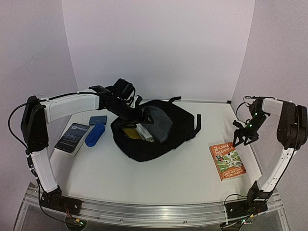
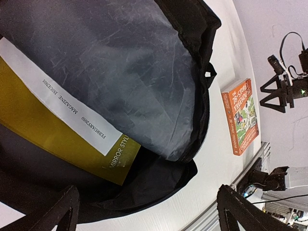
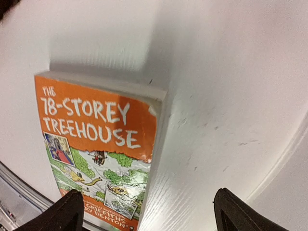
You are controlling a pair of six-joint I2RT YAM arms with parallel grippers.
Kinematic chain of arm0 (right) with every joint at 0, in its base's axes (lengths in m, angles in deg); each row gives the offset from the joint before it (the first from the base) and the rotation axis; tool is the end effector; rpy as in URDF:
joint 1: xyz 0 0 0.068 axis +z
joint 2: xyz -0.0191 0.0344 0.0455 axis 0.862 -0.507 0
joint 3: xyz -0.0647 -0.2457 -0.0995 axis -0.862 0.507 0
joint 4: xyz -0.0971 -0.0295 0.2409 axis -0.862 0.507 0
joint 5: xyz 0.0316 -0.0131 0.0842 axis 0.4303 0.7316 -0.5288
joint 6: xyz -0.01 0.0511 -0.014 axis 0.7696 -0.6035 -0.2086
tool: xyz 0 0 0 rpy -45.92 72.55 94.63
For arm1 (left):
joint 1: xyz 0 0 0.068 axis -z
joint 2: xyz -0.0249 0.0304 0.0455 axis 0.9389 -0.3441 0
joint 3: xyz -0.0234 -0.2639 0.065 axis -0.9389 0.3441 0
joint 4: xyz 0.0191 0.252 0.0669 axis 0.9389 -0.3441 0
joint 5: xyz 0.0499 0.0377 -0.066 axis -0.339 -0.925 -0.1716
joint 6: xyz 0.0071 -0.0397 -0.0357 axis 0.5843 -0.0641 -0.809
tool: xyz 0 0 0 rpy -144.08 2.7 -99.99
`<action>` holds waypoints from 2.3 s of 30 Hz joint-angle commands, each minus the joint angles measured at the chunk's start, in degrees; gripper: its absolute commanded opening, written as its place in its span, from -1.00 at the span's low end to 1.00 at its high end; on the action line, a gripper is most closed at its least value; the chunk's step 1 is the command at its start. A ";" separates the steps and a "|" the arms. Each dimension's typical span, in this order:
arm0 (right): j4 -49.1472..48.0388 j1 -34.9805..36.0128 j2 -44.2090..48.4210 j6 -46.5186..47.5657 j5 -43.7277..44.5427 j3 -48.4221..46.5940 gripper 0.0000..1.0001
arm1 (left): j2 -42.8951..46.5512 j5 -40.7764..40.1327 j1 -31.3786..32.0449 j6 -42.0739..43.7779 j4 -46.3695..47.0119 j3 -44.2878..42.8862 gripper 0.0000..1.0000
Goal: Pack the student bag
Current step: Pick up the book from the center of the board.
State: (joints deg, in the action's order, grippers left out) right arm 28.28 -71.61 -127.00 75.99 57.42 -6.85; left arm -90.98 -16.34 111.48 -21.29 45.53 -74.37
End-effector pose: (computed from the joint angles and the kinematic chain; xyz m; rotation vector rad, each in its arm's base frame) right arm 0.3278 -0.0587 0.2045 -0.5025 2.9525 0.4528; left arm 0.2983 -0.2801 0.2788 0.3349 2.6324 -0.9107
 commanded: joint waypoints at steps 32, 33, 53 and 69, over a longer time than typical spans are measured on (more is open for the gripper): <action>-15.61 13.83 13.73 -6.47 -10.63 9.69 -1.00 | 1.22 -1.46 1.90 4.06 -0.64 -3.07 0.99; -14.94 13.93 14.61 -5.89 -11.70 9.06 -1.00 | 0.76 -0.30 1.90 5.02 -0.25 -4.07 0.99; -10.89 21.55 31.44 -3.62 -23.01 -0.77 -1.00 | -17.54 29.04 6.91 17.49 2.00 -27.43 0.99; -17.07 34.12 26.79 -4.59 -22.75 -5.50 -1.00 | -18.84 33.81 8.68 16.34 4.18 -28.98 0.76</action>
State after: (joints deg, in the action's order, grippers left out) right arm 16.26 -40.47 -99.44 70.92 37.14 -8.62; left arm -111.08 15.09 119.98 -5.55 48.48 -100.46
